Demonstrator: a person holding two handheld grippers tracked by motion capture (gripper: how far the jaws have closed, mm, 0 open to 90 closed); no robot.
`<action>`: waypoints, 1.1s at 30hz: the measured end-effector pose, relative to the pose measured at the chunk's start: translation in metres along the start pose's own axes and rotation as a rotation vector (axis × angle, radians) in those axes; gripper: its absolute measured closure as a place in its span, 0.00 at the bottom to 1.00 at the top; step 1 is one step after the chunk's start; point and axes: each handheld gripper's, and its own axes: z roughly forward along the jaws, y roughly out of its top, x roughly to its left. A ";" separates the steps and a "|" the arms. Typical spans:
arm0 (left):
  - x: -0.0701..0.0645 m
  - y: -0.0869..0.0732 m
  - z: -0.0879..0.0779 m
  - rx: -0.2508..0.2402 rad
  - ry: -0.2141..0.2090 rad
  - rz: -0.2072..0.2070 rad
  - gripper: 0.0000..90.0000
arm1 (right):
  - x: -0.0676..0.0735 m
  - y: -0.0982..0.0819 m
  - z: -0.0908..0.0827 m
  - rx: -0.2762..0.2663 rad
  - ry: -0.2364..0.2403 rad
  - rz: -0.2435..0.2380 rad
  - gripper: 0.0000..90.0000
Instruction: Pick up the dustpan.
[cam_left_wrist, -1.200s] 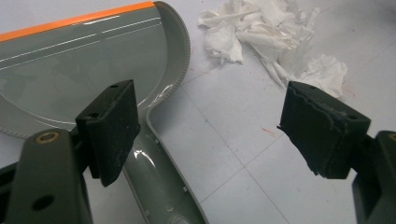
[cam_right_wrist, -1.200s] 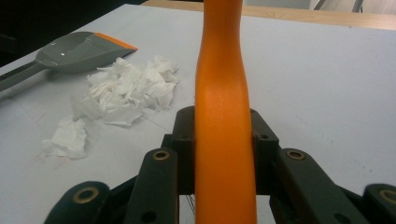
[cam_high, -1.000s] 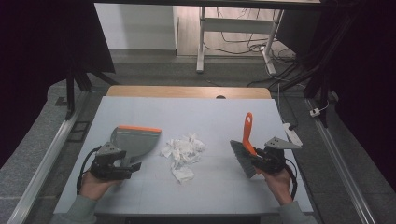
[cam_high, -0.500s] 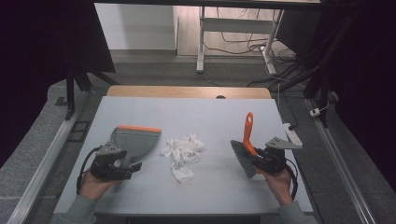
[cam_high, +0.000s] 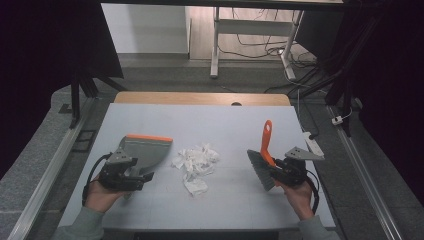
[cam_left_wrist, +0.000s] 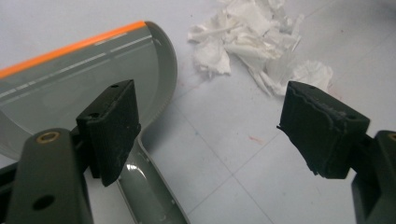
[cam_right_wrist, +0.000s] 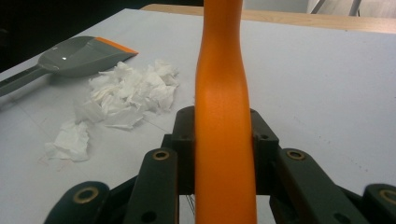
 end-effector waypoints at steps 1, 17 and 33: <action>0.000 0.002 -0.001 0.003 0.002 0.000 0.23 | 0.000 0.000 0.000 0.000 0.001 0.002 0.78; 0.010 0.017 0.002 0.133 0.081 -0.111 0.20 | 0.000 0.000 0.002 0.006 0.006 -0.001 0.78; 0.029 -0.008 0.032 0.263 0.198 -0.265 0.11 | 0.000 0.000 0.001 0.006 -0.001 -0.002 0.78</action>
